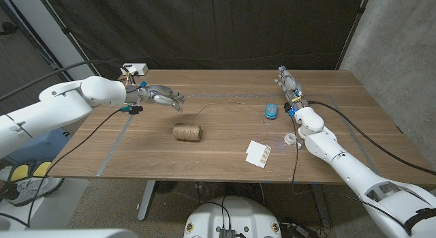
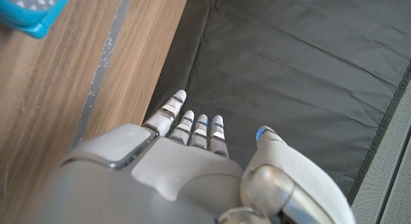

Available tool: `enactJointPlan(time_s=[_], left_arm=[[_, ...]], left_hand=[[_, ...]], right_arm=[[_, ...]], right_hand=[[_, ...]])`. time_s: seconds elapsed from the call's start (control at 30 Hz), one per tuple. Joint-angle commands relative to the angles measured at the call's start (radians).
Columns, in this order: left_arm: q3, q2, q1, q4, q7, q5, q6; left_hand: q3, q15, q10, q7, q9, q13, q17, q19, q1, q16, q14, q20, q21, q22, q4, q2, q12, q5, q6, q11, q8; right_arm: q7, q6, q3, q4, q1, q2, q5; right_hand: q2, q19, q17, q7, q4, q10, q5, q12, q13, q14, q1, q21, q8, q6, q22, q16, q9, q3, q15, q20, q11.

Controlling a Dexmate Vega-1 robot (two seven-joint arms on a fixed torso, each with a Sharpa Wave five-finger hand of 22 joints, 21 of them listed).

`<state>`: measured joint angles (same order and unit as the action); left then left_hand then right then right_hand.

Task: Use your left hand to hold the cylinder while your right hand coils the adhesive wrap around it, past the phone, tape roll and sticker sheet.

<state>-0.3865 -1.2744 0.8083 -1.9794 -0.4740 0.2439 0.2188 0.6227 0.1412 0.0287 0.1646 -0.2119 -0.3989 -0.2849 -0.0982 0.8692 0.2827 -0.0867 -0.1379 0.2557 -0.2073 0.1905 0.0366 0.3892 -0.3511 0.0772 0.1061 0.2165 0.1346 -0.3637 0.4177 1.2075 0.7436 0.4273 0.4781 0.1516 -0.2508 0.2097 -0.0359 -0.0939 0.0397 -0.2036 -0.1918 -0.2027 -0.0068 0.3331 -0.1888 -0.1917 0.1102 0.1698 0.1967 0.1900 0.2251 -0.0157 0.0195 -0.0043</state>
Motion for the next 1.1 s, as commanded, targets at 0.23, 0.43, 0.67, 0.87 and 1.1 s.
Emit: enactJointPlan(time_s=[0.23,0.43,0.67,0.87,1.1], left_arm=[[-0.038,-0.014,-0.054,-0.023,-0.103,-0.068,0.032],[-0.044,-0.013,-0.054,-0.031,-0.104,-0.090,0.042],[-0.054,-0.016,-0.058,-0.044,-0.112,-0.130,0.040],[-0.055,-0.018,-0.049,-0.066,-0.087,-0.175,0.041],[-0.072,0.003,-0.069,-0.059,-0.119,-0.201,0.026]], left_hand=[[-0.015,0.010,-0.038,0.010,-0.004,-0.022,-0.020,0.021,0.045,0.009,0.025,-0.008,-0.008,-0.004,-0.007,-0.006,0.011,0.024,-0.036,0.009,-0.012],[-0.020,0.010,-0.043,0.016,-0.005,-0.030,-0.029,0.023,0.057,0.015,0.024,-0.008,-0.009,-0.005,-0.010,-0.007,0.017,0.034,-0.045,0.011,-0.013],[-0.026,0.011,-0.036,0.022,-0.006,-0.039,-0.038,0.020,0.069,0.024,0.019,-0.011,-0.008,-0.006,-0.012,-0.006,0.028,0.043,-0.044,0.013,-0.009],[-0.030,0.009,-0.034,0.025,-0.008,-0.049,-0.048,0.017,0.081,0.033,0.014,-0.010,-0.007,-0.007,-0.013,-0.004,0.038,0.052,-0.041,0.013,-0.005],[-0.042,0.011,-0.050,0.029,-0.011,-0.063,-0.063,0.019,0.091,0.039,0.026,-0.011,-0.008,-0.008,-0.016,-0.008,0.045,0.066,-0.060,0.018,-0.009]], right_arm=[[0.039,-0.018,-0.005,0.001,0.013,-0.017,-0.010],[0.042,-0.022,-0.003,-0.007,0.011,-0.022,-0.012],[0.044,-0.025,-0.002,-0.022,0.006,-0.028,-0.013],[0.053,-0.034,-0.004,-0.028,0.006,-0.032,-0.016],[0.065,-0.038,-0.008,-0.027,0.011,-0.034,-0.016]], right_hand=[[-0.005,0.004,0.000,-0.007,0.003,-0.019,0.003,0.003,-0.001,-0.014,-0.002,-0.002,0.005,-0.016,0.004,-0.001,0.004,0.007,0.005,-0.006,0.001],[-0.005,0.009,0.000,-0.010,0.005,-0.026,0.004,0.004,-0.001,-0.022,-0.003,-0.001,0.006,-0.024,0.004,-0.003,0.005,0.009,0.006,-0.007,0.005],[-0.006,0.013,0.001,-0.011,0.006,-0.041,0.004,0.007,-0.001,-0.028,-0.004,-0.001,0.005,-0.029,0.004,-0.003,0.005,0.010,0.006,-0.008,0.001],[-0.006,0.016,0.001,-0.011,0.007,-0.044,0.005,0.006,-0.001,-0.031,-0.005,-0.001,0.005,-0.032,0.004,-0.003,0.005,0.012,0.006,-0.009,0.004],[-0.006,0.018,0.001,-0.014,0.008,-0.049,0.005,0.005,-0.001,-0.036,-0.006,-0.001,0.005,-0.035,0.004,-0.003,0.005,0.013,0.008,-0.010,0.004]])
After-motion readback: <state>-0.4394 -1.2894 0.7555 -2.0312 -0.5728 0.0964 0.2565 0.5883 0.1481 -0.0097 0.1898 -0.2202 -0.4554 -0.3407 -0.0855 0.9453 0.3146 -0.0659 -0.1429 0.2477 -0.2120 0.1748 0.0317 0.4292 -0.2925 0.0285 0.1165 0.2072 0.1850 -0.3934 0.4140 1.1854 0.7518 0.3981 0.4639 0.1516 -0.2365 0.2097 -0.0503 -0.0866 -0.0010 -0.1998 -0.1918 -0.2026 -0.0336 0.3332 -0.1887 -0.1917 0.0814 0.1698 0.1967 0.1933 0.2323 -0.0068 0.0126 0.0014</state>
